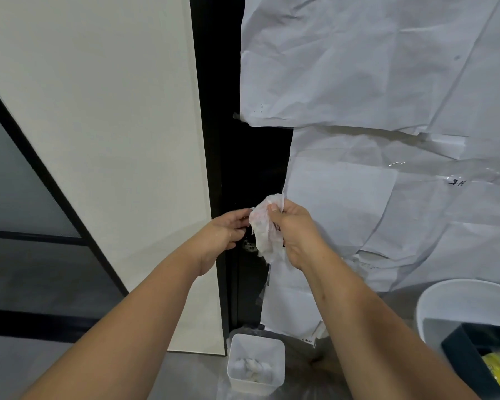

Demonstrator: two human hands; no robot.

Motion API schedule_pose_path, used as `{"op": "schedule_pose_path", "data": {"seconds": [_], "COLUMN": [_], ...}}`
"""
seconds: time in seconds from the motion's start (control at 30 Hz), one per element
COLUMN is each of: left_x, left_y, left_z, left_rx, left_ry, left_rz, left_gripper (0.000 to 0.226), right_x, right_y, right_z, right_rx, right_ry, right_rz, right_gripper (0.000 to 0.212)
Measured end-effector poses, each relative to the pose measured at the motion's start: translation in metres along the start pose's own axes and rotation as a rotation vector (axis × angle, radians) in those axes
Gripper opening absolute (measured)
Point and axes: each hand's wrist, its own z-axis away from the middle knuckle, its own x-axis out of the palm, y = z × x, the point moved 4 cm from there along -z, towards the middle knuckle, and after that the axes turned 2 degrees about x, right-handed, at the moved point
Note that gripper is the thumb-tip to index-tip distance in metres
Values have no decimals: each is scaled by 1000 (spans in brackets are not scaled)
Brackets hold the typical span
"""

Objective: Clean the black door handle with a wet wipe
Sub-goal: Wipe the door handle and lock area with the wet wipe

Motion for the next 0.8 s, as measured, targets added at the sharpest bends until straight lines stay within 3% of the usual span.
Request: {"op": "schedule_pose_path", "data": {"seconds": [0.17, 0.37, 0.43, 0.53, 0.63, 0.73, 0.8], "left_x": [2, -2, -3, -3, -1, -3, -5], "left_y": [-5, -3, -3, -6, -4, -7, -10], "left_z": [-5, -4, -2, -2, 0, -1, -1], "left_rx": [61, 49, 25, -24, -23, -8, -43], "left_ry": [-6, 101, 122, 153, 154, 149, 174], "left_rz": [56, 180, 178, 224, 242, 51, -44], "left_gripper": [49, 26, 20, 24, 13, 23, 16], "right_x": [1, -7, -8, -4, 0, 0, -2], "right_y": [-5, -1, -3, -4, -1, -7, -12], "right_z": [2, 2, 6, 11, 10, 11, 12], "right_rx": [-18, -80, -95, -66, -63, -166, -263], "right_ry": [-32, 185, 142, -52, -189, -89, -17], "right_rz": [-69, 98, 78, 74, 333, 602, 681], "right_gripper": [17, 30, 28, 21, 29, 15, 14]}}
